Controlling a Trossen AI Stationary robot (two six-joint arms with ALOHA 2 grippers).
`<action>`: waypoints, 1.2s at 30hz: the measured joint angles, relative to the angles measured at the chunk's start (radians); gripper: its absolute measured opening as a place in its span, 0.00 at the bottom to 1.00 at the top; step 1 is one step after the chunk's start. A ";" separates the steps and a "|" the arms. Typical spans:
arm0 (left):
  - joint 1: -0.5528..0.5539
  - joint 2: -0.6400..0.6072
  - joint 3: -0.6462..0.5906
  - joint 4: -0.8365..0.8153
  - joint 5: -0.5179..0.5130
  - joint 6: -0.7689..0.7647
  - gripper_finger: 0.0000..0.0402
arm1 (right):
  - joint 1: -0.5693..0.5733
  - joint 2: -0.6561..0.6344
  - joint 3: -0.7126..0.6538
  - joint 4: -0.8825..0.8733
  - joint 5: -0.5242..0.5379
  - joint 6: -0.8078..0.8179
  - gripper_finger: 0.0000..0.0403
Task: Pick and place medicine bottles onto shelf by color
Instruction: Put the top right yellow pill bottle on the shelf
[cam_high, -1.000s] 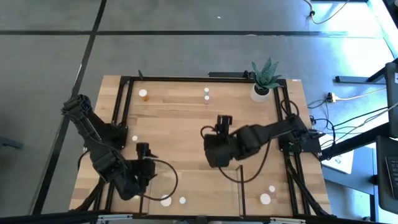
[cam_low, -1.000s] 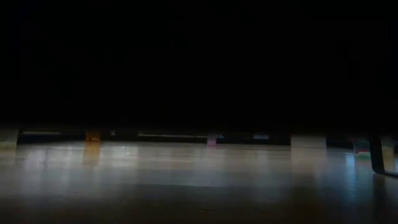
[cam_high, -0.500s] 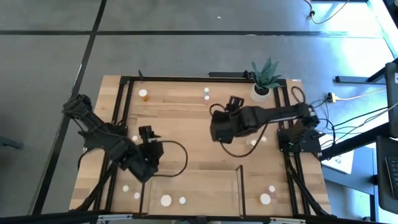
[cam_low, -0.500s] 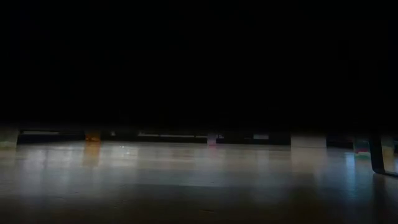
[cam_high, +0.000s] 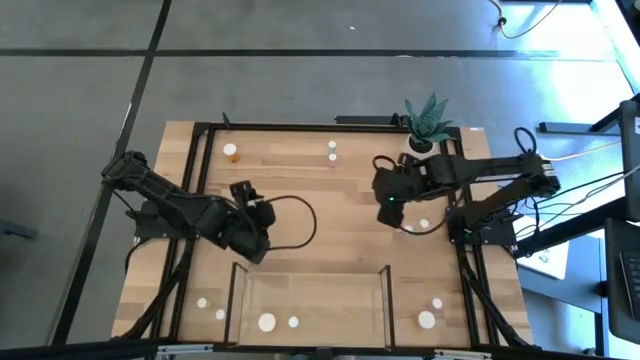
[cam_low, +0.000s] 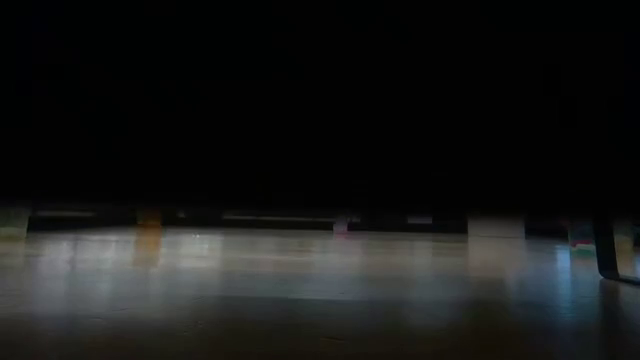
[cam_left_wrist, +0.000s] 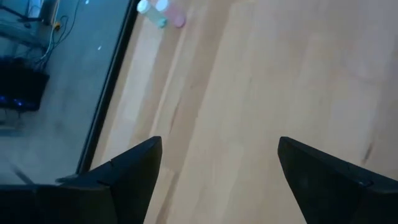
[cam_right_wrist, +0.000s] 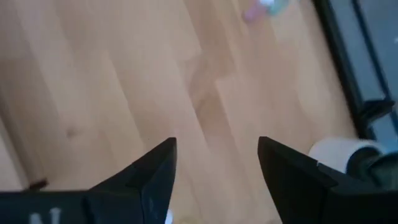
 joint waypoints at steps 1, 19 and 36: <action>0.012 0.000 0.000 0.000 0.001 0.001 0.79 | 0.000 -0.015 -0.024 0.000 -0.022 0.005 0.56; 0.156 0.000 0.000 0.010 0.042 0.055 0.79 | -0.054 -0.250 -0.457 0.008 -0.205 0.060 0.56; 0.160 0.000 0.000 0.155 0.057 0.210 0.79 | -0.052 -0.447 -0.697 0.122 -0.317 -0.079 0.56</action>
